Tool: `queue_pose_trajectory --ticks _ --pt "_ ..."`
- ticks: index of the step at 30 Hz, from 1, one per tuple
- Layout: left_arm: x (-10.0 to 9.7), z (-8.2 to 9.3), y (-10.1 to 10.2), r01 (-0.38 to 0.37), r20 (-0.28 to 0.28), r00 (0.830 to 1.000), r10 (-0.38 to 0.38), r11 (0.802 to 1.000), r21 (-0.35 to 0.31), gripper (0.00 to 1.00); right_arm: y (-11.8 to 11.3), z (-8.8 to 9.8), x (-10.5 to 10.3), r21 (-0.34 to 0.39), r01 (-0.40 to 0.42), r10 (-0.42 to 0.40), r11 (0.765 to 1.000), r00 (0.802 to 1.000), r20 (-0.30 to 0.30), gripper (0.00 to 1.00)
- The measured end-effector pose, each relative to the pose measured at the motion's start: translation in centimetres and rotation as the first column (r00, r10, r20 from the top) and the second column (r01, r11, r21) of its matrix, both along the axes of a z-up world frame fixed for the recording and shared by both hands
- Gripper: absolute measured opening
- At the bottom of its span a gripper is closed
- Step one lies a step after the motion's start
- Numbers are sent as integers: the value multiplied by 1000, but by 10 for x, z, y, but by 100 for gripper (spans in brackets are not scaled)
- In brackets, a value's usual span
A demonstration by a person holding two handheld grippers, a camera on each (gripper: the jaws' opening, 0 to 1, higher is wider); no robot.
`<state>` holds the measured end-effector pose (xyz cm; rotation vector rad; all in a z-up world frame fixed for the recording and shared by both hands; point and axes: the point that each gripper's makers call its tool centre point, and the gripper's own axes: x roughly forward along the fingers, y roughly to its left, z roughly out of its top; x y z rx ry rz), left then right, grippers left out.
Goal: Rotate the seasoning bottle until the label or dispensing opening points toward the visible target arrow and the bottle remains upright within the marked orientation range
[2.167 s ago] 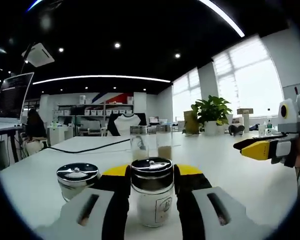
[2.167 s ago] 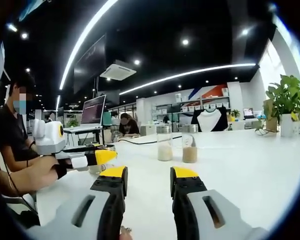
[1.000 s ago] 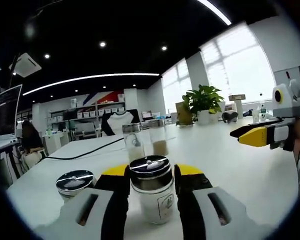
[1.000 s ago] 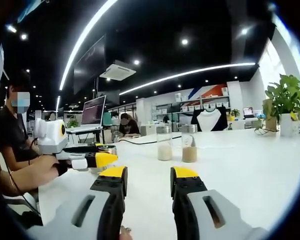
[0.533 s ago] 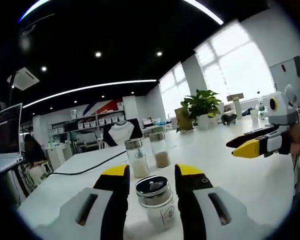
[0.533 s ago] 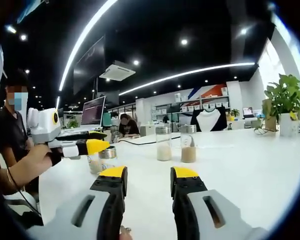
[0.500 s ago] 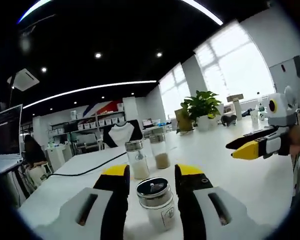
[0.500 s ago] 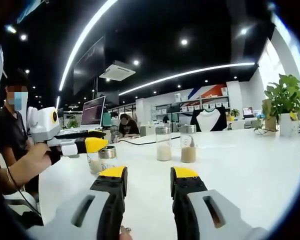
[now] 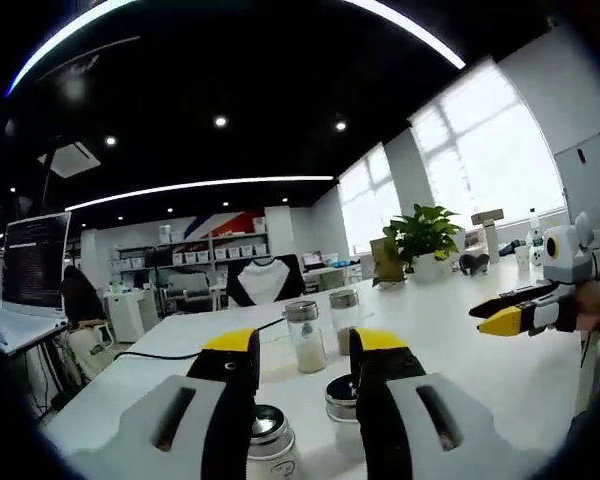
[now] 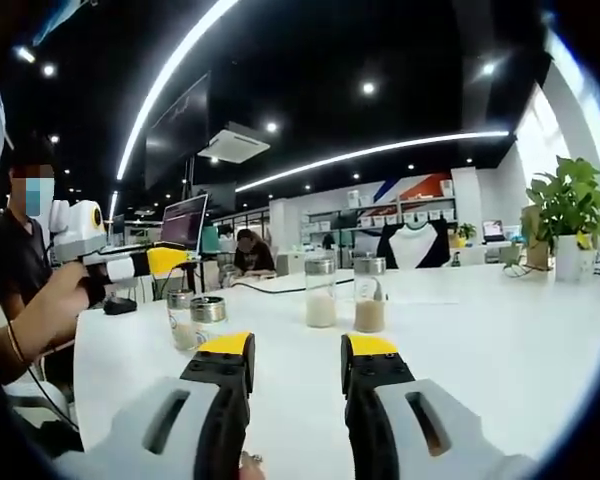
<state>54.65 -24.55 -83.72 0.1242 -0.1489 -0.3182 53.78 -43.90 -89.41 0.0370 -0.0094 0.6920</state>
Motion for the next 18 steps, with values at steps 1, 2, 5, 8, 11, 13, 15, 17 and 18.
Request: queue_pose_trajectory --ticks 1,2,5,8,11,13,15,17,18 --pt "0 -1 1 -2 -3 1000 2 1000 0 38 0 1 0 -1 0 0 1000 1000 2 32" --pt "0 -2 1 -2 -7 1000 2 1000 -2 38 -1 1 0 -2 1 -1 1000 1000 4 32" --pt "-2 -3 1 4 -15 1000 -4 1000 -7 38 -2 3 1 -8 4 -4 1000 1000 9 32" --pt "-4 -2 -10 97 -19 995 -99 992 -81 43 -3 3 2 -12 2 -2 1000 1000 12 33" --pt "-3 -7 -11 107 -43 993 -110 992 -67 50 -4 3 3 -26 -1 1 1000 1000 7 35" --pt "-3 -7 -12 110 -46 993 -113 993 -52 54 -6 3 4 -27 9 -9 1000 1000 7 39" --pt "-4 -7 -14 117 -49 992 -120 992 -47 58 -8 3 6 -30 24 -24 999 1000 4 47" --pt "-4 -8 -16 122 -61 990 -125 992 -43 62 -11 3 7 -36 41 -41 999 999 -6 55" --pt "-4 -9 -15 119 -70 990 -122 992 -40 64 -12 2 7 -41 48 -49 998 998 -26 61"
